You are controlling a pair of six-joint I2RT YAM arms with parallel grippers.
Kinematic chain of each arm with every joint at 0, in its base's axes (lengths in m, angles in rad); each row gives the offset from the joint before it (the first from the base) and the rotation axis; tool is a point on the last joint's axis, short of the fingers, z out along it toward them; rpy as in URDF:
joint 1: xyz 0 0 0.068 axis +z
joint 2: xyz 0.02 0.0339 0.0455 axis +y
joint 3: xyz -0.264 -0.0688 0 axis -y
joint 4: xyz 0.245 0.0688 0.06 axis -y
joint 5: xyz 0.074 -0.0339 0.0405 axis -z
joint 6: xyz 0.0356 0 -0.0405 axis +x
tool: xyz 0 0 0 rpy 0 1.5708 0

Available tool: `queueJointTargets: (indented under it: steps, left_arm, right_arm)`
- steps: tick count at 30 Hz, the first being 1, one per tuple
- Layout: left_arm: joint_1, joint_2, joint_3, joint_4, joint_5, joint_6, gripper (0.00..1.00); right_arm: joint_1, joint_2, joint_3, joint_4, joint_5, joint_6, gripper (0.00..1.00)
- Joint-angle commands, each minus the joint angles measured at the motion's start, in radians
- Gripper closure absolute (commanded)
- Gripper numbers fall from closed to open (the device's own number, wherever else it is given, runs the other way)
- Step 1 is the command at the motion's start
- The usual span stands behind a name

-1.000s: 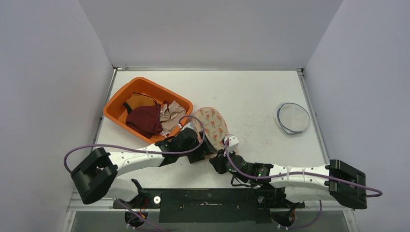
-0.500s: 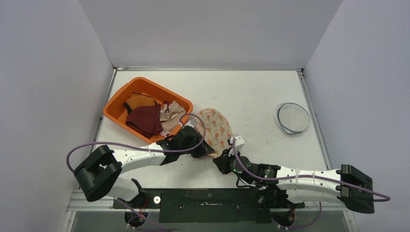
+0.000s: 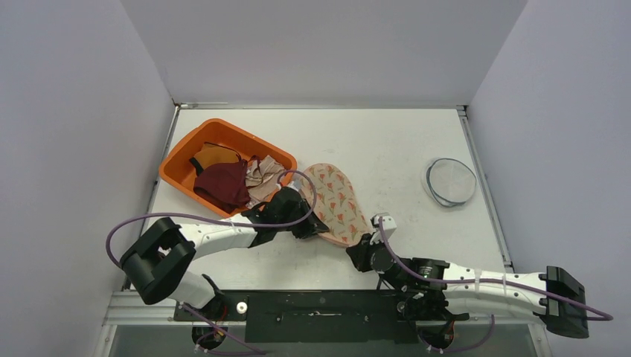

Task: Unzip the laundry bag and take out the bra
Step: Unzip the laundry bag at the center of the board.

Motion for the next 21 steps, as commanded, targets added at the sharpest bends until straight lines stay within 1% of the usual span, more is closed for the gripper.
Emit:
queueJointTargets:
  steps: [1,5,7,8,9,11,13,14,15,17,20,21]
  left_arm:
    - [0.027,0.050,0.093,0.032,0.047,0.122,1.00]
    - [0.032,0.132,0.192,-0.033,0.071,0.217,1.00]
    - [0.035,0.187,0.259,-0.097,0.065,0.266,0.99]
    - [0.037,0.212,0.294,-0.132,0.065,0.283,0.96]
    - [0.040,0.233,0.318,-0.152,0.069,0.292,0.86]
    - [0.043,0.244,0.334,-0.157,0.084,0.291,0.63]
    - [0.043,0.225,0.314,-0.141,0.090,0.282,0.38]
    - [0.043,0.211,0.305,-0.143,0.089,0.276,0.27]
    - [0.043,0.197,0.297,-0.152,0.086,0.272,0.18]
    - [0.044,0.164,0.279,-0.181,0.083,0.270,0.10]
    - [0.043,0.094,0.235,-0.206,0.093,0.249,0.04]
    - [0.041,0.066,0.213,-0.208,0.094,0.238,0.00]
  right_arm:
    - [0.006,-0.057,-0.017,-0.074,0.079,0.061,0.95]
    - [0.010,-0.080,-0.041,-0.048,0.053,0.040,0.95]
    - [0.011,-0.076,-0.050,-0.018,0.031,0.021,0.95]
    - [0.012,-0.071,-0.048,-0.008,0.025,0.016,0.95]
    - [0.013,-0.064,-0.047,0.000,0.023,0.012,0.95]
    - [0.014,-0.053,-0.039,0.019,0.021,0.003,0.95]
    - [0.014,-0.044,-0.031,0.045,0.017,-0.009,0.95]
    - [0.014,-0.037,-0.028,0.061,0.013,-0.016,0.95]
    - [0.014,-0.025,-0.021,0.073,0.011,-0.026,0.95]
    - [0.011,0.020,0.000,0.113,0.001,-0.048,0.95]
    - [0.007,0.097,0.044,0.150,-0.018,-0.082,0.95]
    - [0.004,0.123,0.055,0.164,-0.028,-0.092,0.95]
